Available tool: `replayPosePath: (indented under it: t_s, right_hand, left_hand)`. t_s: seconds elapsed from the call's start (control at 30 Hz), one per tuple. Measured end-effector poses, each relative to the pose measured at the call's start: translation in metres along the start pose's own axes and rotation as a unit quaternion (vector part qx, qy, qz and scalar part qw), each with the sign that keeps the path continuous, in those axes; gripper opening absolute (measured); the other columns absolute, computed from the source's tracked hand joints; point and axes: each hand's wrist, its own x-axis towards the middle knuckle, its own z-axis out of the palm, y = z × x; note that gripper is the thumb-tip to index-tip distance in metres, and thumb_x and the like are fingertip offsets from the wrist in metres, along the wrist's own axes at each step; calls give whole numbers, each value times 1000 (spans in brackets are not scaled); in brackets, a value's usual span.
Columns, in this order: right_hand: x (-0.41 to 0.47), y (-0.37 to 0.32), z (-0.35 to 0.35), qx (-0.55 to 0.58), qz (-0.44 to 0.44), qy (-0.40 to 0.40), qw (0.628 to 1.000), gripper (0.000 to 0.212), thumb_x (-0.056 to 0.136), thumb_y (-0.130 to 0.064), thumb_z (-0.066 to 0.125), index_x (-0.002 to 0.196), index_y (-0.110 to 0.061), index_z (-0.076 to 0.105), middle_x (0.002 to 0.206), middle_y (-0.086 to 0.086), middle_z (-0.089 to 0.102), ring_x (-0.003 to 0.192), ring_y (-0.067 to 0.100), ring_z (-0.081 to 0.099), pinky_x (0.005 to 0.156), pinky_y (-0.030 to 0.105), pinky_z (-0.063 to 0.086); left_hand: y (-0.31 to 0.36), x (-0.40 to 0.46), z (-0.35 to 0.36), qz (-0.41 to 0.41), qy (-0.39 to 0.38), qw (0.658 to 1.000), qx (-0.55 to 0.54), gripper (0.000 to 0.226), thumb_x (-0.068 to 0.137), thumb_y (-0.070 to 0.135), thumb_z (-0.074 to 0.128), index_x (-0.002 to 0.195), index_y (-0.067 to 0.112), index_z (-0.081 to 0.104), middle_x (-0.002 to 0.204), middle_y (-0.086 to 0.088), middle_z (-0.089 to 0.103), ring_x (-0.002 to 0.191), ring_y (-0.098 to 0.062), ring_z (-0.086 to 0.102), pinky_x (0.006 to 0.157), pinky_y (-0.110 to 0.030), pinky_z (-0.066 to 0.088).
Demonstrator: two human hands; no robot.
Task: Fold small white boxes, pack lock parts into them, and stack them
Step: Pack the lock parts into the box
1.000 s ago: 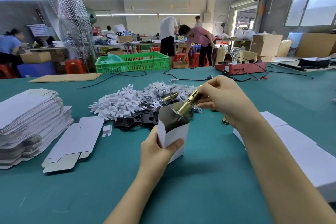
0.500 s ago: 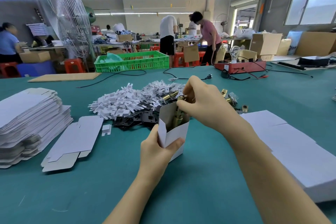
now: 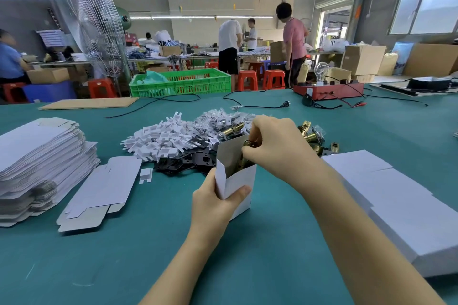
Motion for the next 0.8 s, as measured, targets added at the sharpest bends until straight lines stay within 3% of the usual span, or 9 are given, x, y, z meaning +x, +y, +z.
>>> replayPosePath:
  t_s: [0.2,0.4,0.6,0.8]
  right_hand:
    - [1,4,-3,-20,6,-30,999,5,79,-8,61,80,-4,64,83,8,64,82,24,58,70,33,48]
    - [3,13,-11,5,29,-23,999,13,84,-20,64,80,-8,67,78,2,65,80,21,57,63,27,37]
    - [1,7,-10,-4,36,5,999,17,86,-26,62,84,-10,67,81,4,66,84,23,59,71,33,50]
    - [-8,-36,1,48,-45,53,996,14,88,-22,59,88,-9,64,80,5,67,79,23,60,72,38,49]
  left_hand:
    - [-4,2,-2,11,19,1000,-6,36,77,14,81,94,42,67,90,22,72,84,-1,66,67,-11,50]
    - [-5,3,-2,6,22,1000,-11,36,79,11,79,100,38,67,92,23,73,86,2,67,68,-9,49]
    - [-3,5,-5,-19,14,999,-40,34,79,11,79,93,39,68,90,19,73,84,-2,67,66,-13,51]
    - [0,9,-11,-39,-35,997,-48,33,66,35,77,93,50,66,92,19,73,86,-2,68,69,-19,53]
